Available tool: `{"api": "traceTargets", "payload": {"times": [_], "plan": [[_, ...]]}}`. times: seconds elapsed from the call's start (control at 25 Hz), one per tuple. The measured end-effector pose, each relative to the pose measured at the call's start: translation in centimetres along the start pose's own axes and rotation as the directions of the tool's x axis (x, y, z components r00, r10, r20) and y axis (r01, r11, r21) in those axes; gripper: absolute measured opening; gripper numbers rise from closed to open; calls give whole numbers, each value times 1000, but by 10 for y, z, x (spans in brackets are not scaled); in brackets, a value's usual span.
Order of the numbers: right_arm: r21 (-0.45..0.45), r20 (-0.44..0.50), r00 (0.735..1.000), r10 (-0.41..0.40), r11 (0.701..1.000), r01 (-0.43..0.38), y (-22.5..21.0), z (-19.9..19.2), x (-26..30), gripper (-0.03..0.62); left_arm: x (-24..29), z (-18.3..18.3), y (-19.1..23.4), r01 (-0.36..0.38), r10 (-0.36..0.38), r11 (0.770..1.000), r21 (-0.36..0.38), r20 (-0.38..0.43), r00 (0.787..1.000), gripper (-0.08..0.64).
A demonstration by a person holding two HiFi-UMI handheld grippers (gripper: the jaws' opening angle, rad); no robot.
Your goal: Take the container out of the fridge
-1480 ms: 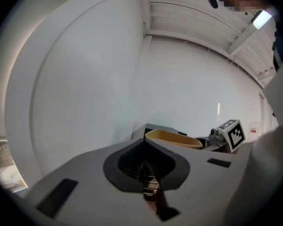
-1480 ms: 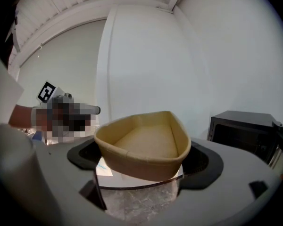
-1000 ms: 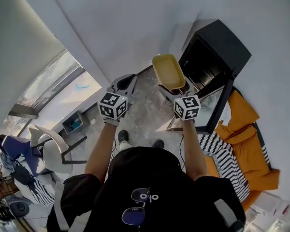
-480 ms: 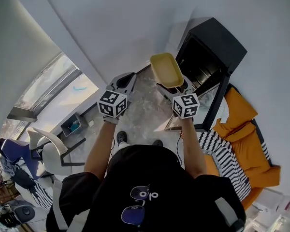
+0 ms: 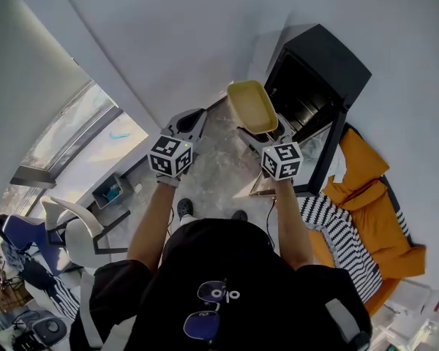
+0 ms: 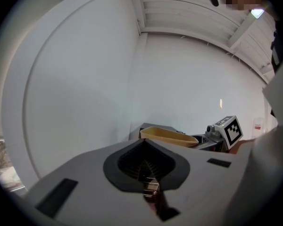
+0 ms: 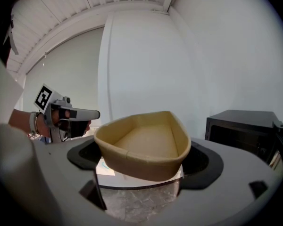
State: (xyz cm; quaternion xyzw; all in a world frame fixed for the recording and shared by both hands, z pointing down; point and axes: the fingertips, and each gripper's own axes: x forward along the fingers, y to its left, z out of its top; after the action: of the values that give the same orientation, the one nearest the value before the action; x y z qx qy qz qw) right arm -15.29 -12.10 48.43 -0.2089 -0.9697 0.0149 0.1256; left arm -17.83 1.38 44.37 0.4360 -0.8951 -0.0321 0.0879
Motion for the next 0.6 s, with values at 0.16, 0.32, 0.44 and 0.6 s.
{"api": "traceTargets", "payload": {"times": [0.16,0.32,0.44,0.6], "plan": [[0,-4,1000,-4,1000,4,1,-2,0,515,-3,-3,1,0,0,1000,-4,-3,1000,0],[1,-7,1000,-4,1000,4,1,-4,0,515,-5,-4,4,-3,3,1000,-10,-1,1000,0],[1,-10,1000,-6,1000,6,3,-4,1,515,-6,-4,5,-2,2,1000,-13,-1,1000,0],[-1,-11,1000,-5,1000,5,7,-5,2,515,-10,-5,7,-2,2,1000,-17,0,1000,0]]}}
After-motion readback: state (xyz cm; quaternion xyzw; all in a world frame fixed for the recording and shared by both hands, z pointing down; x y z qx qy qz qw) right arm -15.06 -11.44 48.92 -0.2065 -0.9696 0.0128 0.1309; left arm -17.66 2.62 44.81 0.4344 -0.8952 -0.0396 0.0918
